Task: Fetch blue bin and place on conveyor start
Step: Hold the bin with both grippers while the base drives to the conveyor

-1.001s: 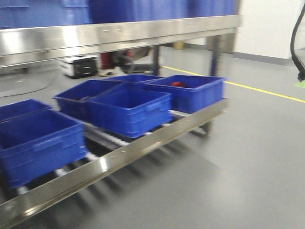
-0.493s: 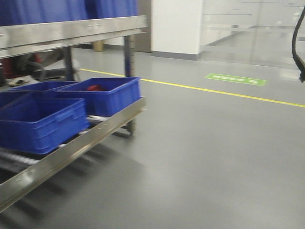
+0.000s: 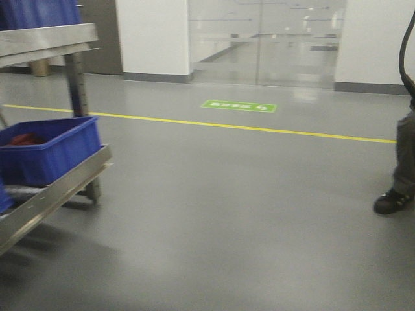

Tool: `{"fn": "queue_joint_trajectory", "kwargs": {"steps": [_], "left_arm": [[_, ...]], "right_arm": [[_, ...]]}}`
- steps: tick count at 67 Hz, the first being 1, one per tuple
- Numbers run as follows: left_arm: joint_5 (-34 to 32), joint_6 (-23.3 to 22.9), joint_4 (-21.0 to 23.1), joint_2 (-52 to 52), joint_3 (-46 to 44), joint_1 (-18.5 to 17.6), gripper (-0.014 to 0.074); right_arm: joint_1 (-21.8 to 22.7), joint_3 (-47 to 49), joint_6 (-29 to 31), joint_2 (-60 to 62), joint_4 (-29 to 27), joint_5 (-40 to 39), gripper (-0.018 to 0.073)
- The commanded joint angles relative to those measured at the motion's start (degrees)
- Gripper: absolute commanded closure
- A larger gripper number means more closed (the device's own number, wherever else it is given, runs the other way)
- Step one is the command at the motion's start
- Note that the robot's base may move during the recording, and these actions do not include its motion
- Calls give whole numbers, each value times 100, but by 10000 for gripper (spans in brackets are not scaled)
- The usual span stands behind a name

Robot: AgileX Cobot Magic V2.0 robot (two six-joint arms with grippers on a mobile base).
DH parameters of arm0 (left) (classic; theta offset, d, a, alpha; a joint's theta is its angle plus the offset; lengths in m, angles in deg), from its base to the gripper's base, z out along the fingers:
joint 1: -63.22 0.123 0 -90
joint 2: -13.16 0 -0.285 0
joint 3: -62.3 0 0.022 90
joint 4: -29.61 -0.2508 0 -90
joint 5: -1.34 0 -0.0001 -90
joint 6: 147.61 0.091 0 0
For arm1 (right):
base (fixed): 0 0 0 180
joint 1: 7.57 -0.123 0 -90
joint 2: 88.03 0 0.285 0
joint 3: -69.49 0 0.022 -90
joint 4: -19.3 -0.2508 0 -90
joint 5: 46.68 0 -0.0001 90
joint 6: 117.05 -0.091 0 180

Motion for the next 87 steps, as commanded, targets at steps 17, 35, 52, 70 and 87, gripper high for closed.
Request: {"fn": "queue_joint_trajectory", "kwargs": {"steps": [17, 35, 52, 70, 87], "left_arm": [[-417, -22, -4, -52, -41, -8, 708], [-417, -22, -4, -52, -41, -8, 708], [-417, -22, -4, -52, -41, -8, 708], [-417, -22, -4, -52, -41, -8, 708], [-417, -22, -4, -52, -41, -8, 708]], "right_arm": [[-20, 54, 234, 124, -40, -144, 713], [-20, 54, 234, 124, -40, -144, 713], [-20, 54, 234, 124, -40, -144, 713], [-20, 54, 234, 124, -40, -144, 713], [-20, 54, 234, 124, -40, -144, 713]]}}
